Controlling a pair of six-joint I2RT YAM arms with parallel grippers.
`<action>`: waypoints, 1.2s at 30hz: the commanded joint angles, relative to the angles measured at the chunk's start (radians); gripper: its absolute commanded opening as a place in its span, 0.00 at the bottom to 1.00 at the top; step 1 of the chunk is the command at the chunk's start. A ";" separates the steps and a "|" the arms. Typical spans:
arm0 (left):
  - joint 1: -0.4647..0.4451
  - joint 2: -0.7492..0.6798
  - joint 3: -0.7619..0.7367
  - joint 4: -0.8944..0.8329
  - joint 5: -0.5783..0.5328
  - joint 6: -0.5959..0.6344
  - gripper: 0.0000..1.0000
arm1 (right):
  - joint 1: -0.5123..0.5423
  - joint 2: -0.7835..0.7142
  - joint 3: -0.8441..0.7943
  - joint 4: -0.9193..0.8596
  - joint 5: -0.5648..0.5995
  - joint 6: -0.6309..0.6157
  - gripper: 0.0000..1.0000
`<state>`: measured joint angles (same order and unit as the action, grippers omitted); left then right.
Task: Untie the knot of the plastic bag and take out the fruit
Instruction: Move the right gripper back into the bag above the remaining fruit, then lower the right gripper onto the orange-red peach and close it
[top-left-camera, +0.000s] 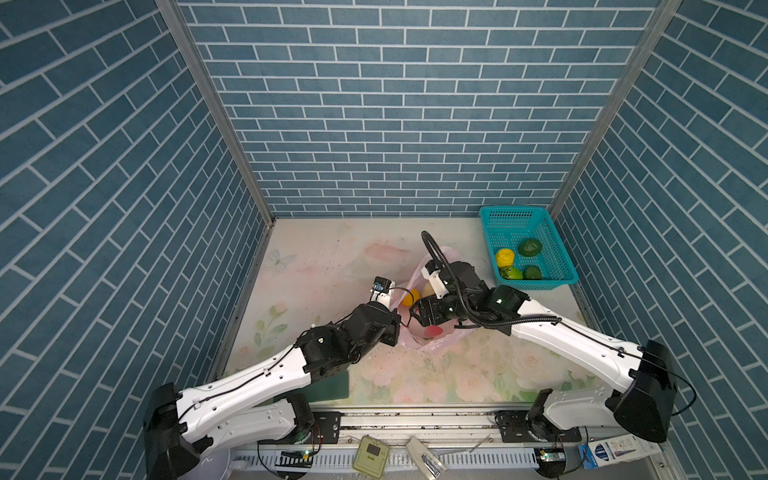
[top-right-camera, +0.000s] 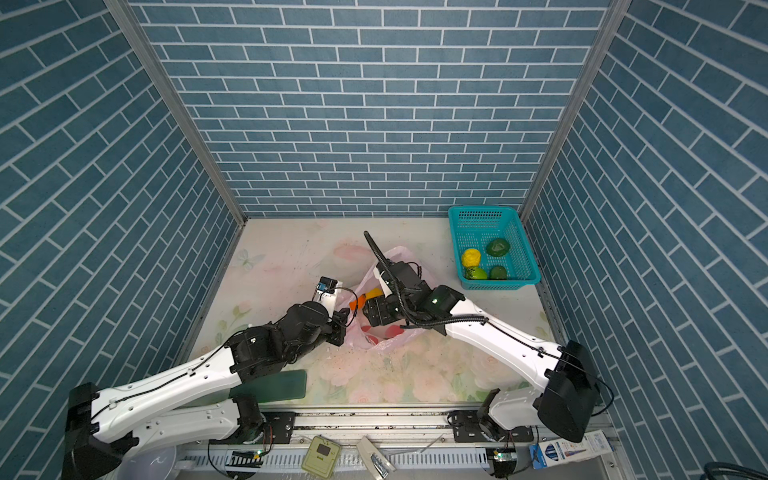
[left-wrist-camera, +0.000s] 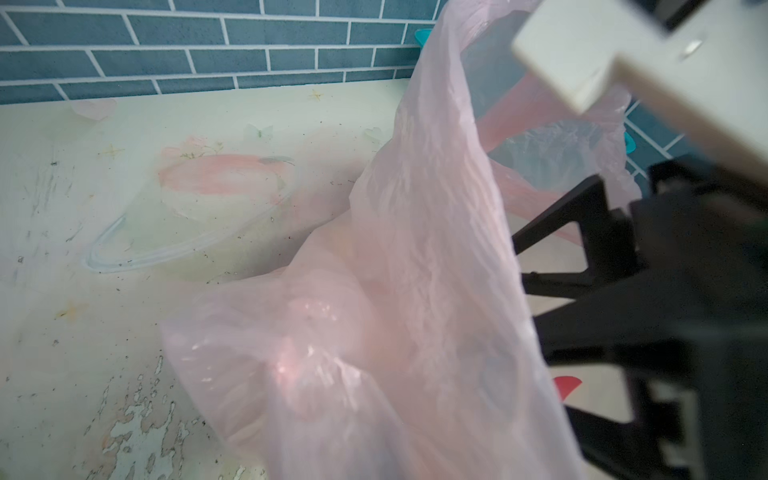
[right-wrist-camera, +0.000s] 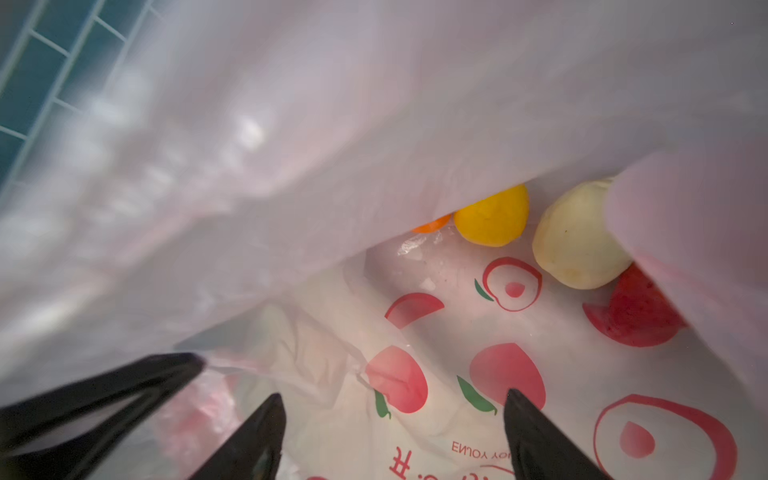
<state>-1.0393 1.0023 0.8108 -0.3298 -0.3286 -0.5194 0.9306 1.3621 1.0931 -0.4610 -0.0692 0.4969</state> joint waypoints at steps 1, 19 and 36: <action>0.000 -0.016 -0.008 -0.014 -0.034 0.002 0.00 | 0.018 0.022 -0.083 0.107 0.042 -0.037 0.81; -0.001 0.043 0.018 0.011 -0.012 0.001 0.00 | 0.068 0.191 -0.223 0.316 0.055 0.056 0.80; -0.002 0.070 0.008 0.002 0.041 -0.012 0.00 | -0.101 0.407 -0.025 0.479 0.195 0.424 0.83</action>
<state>-1.0393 1.0737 0.8112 -0.3241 -0.2901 -0.5282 0.8440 1.7363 1.0431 -0.0498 0.0872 0.8211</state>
